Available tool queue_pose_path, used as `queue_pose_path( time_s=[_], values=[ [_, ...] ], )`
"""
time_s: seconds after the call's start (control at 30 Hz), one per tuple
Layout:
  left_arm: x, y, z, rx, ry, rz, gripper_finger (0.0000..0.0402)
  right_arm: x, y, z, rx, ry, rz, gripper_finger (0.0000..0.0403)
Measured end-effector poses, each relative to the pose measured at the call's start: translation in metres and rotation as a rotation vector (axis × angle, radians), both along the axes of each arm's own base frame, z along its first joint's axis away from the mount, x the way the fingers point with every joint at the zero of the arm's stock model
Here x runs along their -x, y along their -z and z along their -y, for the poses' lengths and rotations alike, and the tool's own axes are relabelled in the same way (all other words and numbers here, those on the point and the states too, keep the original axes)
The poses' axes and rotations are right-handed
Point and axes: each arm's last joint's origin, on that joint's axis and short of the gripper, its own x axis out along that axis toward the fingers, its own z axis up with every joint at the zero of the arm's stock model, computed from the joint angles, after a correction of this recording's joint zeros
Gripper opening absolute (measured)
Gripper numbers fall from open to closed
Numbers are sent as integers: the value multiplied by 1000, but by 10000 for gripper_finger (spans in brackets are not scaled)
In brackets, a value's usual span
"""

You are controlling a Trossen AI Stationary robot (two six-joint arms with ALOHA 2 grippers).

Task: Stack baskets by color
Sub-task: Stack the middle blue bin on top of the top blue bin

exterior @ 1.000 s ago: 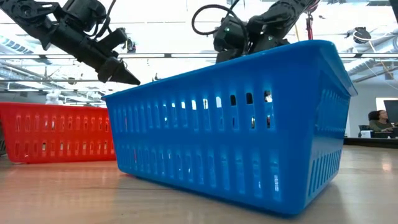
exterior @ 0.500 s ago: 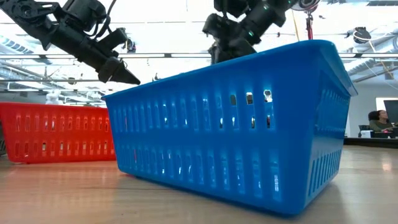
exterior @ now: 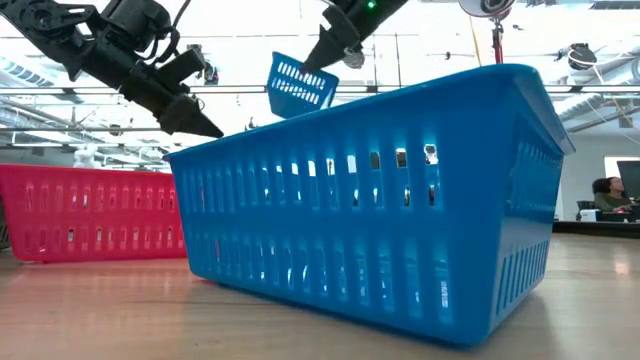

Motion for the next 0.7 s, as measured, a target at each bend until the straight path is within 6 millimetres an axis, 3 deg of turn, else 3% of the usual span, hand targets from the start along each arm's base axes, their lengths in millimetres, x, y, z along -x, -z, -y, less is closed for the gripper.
queue_pose_path(
  time_s=[0.47,0.7],
  values=[
    [2,4,1,21,-4,-34,26,-9,-47,41,53,76,100,8],
    [2,5,1,28,-5,-48,26,-25,-30,59,68,90,49,9]
  ],
)
